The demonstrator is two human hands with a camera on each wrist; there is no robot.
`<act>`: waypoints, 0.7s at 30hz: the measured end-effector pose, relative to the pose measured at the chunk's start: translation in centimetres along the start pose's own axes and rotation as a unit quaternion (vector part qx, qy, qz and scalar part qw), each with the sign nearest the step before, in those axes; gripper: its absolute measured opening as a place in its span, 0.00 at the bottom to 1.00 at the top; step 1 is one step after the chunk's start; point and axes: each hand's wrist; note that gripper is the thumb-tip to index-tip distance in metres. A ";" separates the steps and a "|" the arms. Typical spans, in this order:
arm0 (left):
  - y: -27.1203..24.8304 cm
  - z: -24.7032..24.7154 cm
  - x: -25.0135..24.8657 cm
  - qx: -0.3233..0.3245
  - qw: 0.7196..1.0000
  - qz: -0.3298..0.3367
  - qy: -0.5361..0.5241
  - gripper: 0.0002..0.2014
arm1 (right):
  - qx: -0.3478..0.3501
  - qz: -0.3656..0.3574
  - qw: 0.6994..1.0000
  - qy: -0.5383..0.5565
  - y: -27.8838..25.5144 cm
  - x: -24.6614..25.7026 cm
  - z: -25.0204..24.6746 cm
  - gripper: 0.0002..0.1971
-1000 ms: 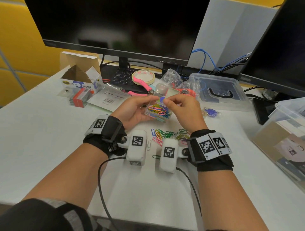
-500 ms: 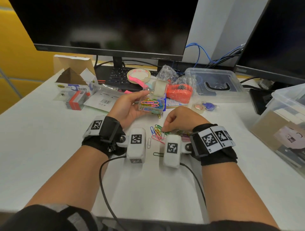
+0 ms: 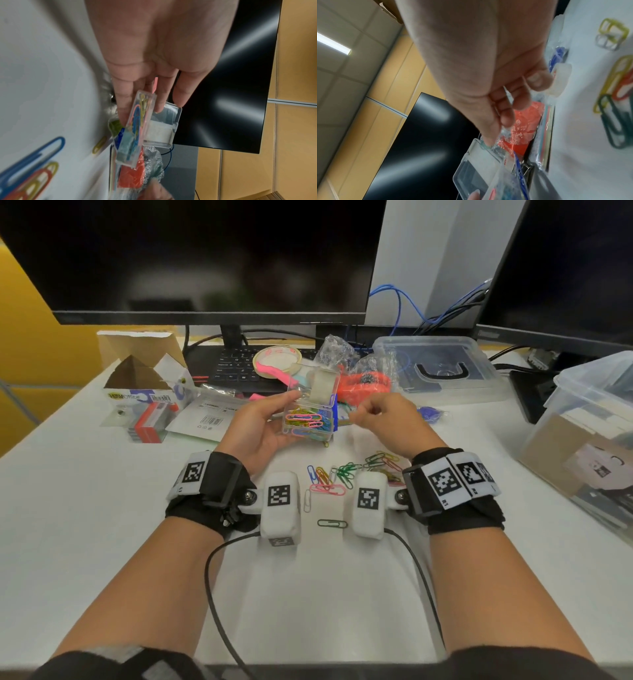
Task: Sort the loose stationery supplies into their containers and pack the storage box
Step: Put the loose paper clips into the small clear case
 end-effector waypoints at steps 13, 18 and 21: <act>0.1 0.0 0.1 -0.001 1.000 -0.013 -0.024 0.10 | 0.157 0.065 0.983 -0.076 -0.7 -0.2 -0.5 0.11; 0.2 -0.1 0.1 -0.001 0.999 -0.021 -0.028 0.12 | 0.202 0.070 0.972 -0.094 -0.8 0.0 -0.1 0.07; 0.1 -0.1 0.1 0.005 0.999 -0.021 -0.032 0.17 | 0.195 0.054 0.975 -0.093 -0.7 0.0 0.2 0.06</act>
Point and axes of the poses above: each hand's wrist, its own y-axis towards the middle knuckle, its own z-axis out of the palm, x = y × z, and after that the axes turned 4 degrees about y, right-handed
